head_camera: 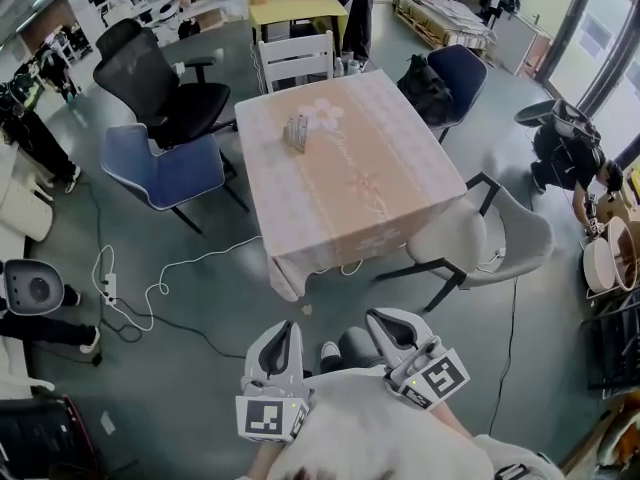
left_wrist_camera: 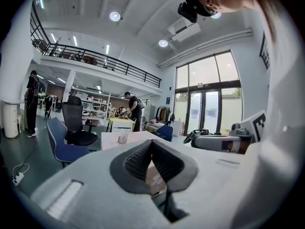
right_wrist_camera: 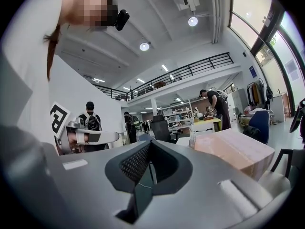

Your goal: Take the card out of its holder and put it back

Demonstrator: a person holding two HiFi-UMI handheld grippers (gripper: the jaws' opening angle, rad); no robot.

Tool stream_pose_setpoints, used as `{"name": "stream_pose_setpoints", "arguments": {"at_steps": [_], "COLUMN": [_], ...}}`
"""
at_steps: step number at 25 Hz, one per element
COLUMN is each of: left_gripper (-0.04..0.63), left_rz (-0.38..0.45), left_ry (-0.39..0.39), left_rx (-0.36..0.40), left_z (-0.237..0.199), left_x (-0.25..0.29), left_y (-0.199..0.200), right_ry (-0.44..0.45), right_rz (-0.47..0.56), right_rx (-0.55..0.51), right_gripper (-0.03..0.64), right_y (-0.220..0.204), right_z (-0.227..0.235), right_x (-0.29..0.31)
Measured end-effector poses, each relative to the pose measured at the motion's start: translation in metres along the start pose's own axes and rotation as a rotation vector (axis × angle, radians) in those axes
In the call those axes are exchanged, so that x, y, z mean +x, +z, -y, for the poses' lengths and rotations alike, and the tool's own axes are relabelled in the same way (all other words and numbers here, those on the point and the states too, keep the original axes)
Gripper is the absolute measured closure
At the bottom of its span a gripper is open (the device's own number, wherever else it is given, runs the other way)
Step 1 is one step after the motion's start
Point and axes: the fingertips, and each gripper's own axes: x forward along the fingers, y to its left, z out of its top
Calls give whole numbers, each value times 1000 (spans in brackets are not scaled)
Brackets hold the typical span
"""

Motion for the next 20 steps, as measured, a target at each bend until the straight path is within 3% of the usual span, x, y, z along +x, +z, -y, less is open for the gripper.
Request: {"name": "stream_pose_setpoints", "arguments": {"at_steps": [8,20], "left_gripper": [595,595], "left_rz": [-49,-2], "left_ry": [17,97], "left_rx": [-12,-54], "left_z": [-10,-23], "left_x": [34,106], "left_y": [-5,24], "right_ry": [4,86], "right_rz": [-19,-25], "right_rx": [32,-6], "right_gripper": [618,618], "right_y": [-3,30], "right_z": [33,98], "right_x": [24,79]}}
